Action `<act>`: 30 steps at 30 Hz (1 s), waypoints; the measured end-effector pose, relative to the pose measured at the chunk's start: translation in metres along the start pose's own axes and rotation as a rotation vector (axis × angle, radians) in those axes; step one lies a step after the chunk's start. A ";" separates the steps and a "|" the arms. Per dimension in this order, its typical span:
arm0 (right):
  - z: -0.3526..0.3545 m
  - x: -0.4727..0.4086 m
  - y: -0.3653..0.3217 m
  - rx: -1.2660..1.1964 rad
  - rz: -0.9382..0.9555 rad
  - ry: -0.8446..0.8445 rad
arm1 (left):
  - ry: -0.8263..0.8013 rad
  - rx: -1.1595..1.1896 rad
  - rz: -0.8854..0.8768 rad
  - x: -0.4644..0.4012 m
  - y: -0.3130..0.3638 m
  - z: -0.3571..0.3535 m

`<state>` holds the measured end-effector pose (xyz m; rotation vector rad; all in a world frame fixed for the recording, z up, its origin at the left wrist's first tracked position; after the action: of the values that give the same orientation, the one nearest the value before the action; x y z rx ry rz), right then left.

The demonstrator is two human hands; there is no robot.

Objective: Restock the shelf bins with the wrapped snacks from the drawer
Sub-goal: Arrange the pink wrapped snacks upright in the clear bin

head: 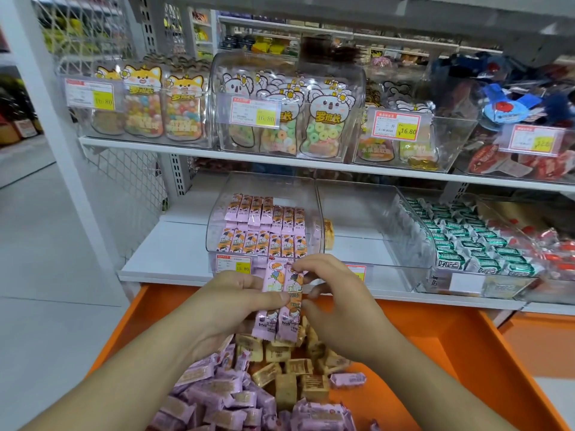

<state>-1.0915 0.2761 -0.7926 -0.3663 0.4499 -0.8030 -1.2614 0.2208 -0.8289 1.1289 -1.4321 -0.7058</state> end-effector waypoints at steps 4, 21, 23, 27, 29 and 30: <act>-0.002 0.002 -0.010 -0.043 0.066 -0.148 | -0.009 0.022 -0.014 0.000 0.001 -0.001; -0.006 -0.040 0.011 0.111 0.013 0.013 | 0.092 -0.141 -0.115 -0.035 0.027 0.013; -0.003 -0.061 0.017 0.128 -0.022 0.024 | 0.175 -0.385 -0.262 -0.039 0.045 0.028; -0.005 -0.124 0.029 0.210 -0.048 0.017 | 0.166 -0.995 -0.456 -0.058 0.051 0.055; -0.010 -0.160 0.038 0.282 -0.075 -0.009 | 0.099 -1.153 -0.373 -0.076 0.033 0.070; -0.014 -0.178 0.044 0.316 -0.089 -0.030 | 0.085 -1.211 -0.344 -0.082 0.025 0.076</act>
<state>-1.1805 0.4364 -0.7820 -0.1042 0.2738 -0.9377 -1.3475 0.2924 -0.8534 0.4011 -0.4944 -1.4627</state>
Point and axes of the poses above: each hand's wrist, its own x-axis away from the middle knuckle, its own z-axis out of the back of the hand, y = z × x, the point moved 6 cm from there along -x, towards the middle knuckle, and after that the axes turned 13 degrees about x, right-handed, at the moved point
